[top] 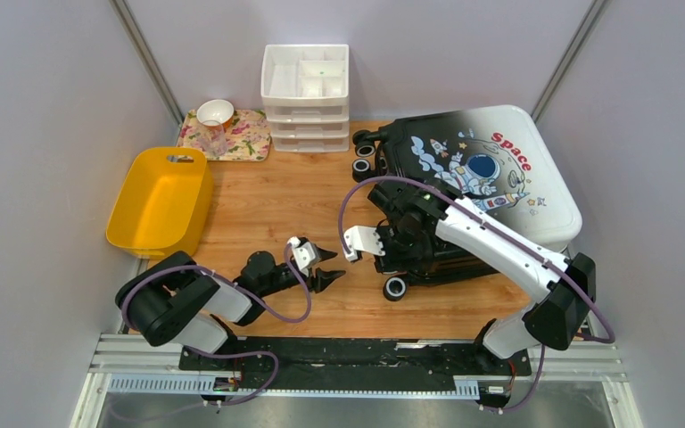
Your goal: Open, take out, and arrange the luggage
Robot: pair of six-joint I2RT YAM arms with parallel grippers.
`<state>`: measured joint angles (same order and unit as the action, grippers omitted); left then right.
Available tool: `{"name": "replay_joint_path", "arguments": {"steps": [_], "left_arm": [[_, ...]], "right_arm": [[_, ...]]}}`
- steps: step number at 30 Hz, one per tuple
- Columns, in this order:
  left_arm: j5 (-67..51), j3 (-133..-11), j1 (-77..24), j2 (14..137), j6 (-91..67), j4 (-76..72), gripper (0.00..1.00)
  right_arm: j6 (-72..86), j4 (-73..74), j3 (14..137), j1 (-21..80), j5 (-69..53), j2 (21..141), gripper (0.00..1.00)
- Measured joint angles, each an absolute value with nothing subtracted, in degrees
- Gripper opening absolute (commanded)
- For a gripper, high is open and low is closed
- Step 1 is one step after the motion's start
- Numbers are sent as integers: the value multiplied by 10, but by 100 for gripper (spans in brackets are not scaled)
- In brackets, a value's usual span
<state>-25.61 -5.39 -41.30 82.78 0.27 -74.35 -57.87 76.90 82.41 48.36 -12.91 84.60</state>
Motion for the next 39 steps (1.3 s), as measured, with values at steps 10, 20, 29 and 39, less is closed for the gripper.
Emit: {"name": "replay_joint_path", "arguments": {"steps": [10, 20, 29, 39], "left_arm": [[-254, -82, -469, 897, 8, -748, 54], [-214, -207, -528, 990, 17, -750, 47], [-182, -230, -569, 1046, 27, -760, 47], [-139, -247, -601, 1046, 47, -756, 49]], "right_arm": [[-557, 815, 906, 466, -93, 851, 0], [-575, 781, 844, 436, -100, 807, 0], [-562, 762, 833, 432, -108, 793, 0], [-547, 769, 848, 425, -139, 799, 0]]}}
